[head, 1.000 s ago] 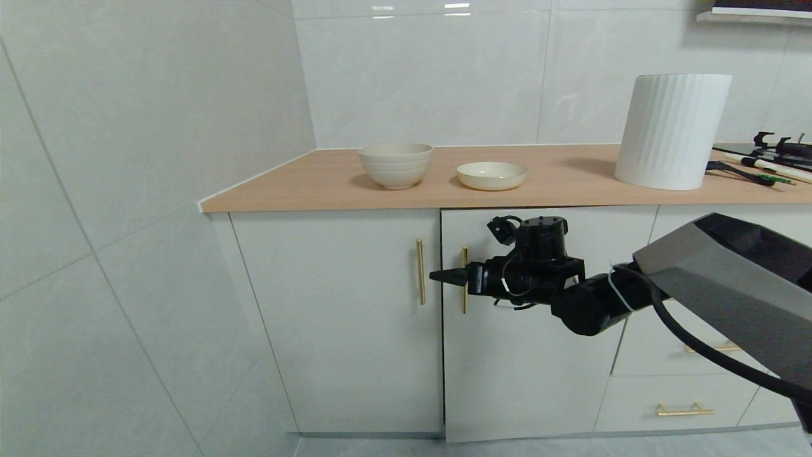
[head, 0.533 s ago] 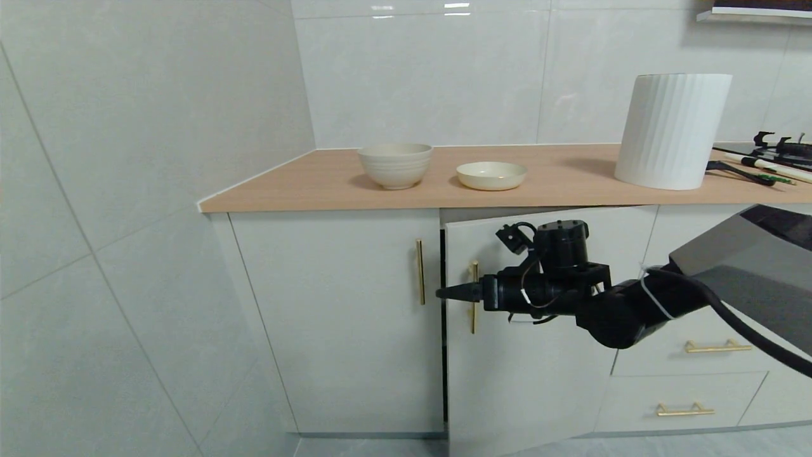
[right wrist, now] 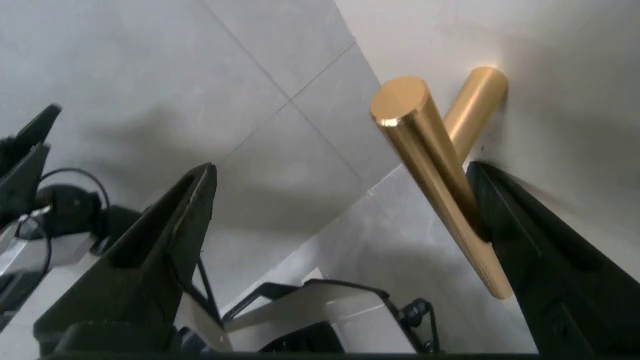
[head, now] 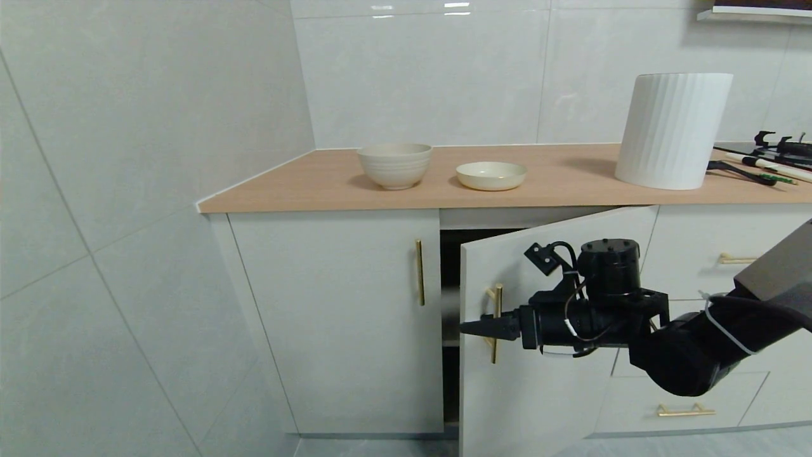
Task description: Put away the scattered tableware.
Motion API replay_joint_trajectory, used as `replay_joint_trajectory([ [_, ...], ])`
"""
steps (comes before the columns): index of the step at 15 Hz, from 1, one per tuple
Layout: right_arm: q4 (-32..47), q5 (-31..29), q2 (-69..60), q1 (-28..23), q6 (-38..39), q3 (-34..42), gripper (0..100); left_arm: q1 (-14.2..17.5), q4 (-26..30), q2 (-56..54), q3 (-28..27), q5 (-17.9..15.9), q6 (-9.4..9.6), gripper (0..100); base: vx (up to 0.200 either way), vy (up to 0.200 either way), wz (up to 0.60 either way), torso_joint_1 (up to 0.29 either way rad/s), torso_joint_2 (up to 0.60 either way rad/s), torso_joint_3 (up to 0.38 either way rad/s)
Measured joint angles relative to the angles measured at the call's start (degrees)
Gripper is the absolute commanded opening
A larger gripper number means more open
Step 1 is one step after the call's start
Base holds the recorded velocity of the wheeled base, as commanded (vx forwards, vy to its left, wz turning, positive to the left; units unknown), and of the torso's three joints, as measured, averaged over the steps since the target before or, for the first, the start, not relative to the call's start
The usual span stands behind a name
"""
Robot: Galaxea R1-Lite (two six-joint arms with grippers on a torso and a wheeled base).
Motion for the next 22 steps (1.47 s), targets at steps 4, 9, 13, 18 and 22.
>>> replay_joint_trajectory([
  [4,-2.3,0.0,-1.0,0.0,0.0,3.0,100,0.0,0.0,0.0,0.0,0.0,-0.02,100,0.000,0.000,0.00,0.000,0.00,0.000],
  [9,-3.1,-0.1,-1.5,-0.1,0.2,3.5,100,0.0,-0.1,0.0,-0.1,-0.4,0.68,100,0.000,0.000,0.00,0.000,0.00,0.000],
  [13,-3.4,-0.1,-1.7,-0.1,0.2,3.6,100,-0.2,4.3,1.3,-8.0,-7.7,0.63,100,0.000,0.000,0.00,0.000,0.00,0.000],
  [18,-3.6,0.0,-1.8,-0.1,0.1,3.9,100,-0.3,9.0,21.6,-21.9,-22.8,0.63,100,0.000,0.000,0.00,0.000,0.00,0.000],
  [22,-3.8,0.0,-1.3,-0.1,0.1,3.9,100,-4.8,6.3,45.9,-27.5,-32.6,1.45,100,0.000,0.000,0.00,0.000,0.00,0.000],
])
